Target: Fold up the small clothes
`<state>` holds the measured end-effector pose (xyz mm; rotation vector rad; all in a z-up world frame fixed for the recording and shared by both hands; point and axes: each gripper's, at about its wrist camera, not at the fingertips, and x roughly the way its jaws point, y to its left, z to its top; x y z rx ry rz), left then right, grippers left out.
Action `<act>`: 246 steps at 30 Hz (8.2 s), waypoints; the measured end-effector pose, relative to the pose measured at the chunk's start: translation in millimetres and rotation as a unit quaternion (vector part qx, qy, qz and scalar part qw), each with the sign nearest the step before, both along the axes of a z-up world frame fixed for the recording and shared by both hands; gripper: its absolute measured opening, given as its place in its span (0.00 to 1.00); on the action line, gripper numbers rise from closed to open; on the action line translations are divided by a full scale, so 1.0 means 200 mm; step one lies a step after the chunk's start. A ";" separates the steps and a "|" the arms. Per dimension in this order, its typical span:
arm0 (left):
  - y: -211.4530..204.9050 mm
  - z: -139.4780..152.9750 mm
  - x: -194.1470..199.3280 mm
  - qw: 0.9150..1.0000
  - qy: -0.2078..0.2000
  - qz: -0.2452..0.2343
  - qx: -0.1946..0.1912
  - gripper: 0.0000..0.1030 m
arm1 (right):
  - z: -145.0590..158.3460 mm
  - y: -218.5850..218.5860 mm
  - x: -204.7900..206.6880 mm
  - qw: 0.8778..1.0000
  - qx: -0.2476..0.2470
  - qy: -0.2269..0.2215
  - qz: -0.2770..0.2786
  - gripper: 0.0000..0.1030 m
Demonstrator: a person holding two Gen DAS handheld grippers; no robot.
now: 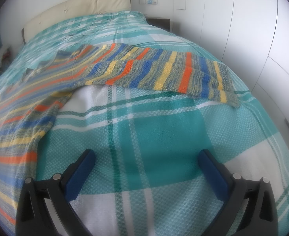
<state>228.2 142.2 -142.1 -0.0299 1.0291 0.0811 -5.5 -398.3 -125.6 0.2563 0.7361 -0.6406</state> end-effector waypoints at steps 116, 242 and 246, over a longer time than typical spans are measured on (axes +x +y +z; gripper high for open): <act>-0.04 0.16 -0.12 0.994 -0.102 0.010 0.035 1.00 | 0.27 0.10 0.51 0.967 0.160 -0.001 0.197 0.49; -0.15 0.26 -0.70 0.988 -0.129 -0.034 -0.072 0.95 | 0.21 0.49 -0.50 0.988 -0.030 -0.127 0.084 0.84; -0.11 0.30 -0.70 0.985 -0.154 -0.016 -0.079 0.95 | 0.18 0.44 -0.47 0.989 -0.005 -0.121 0.080 0.84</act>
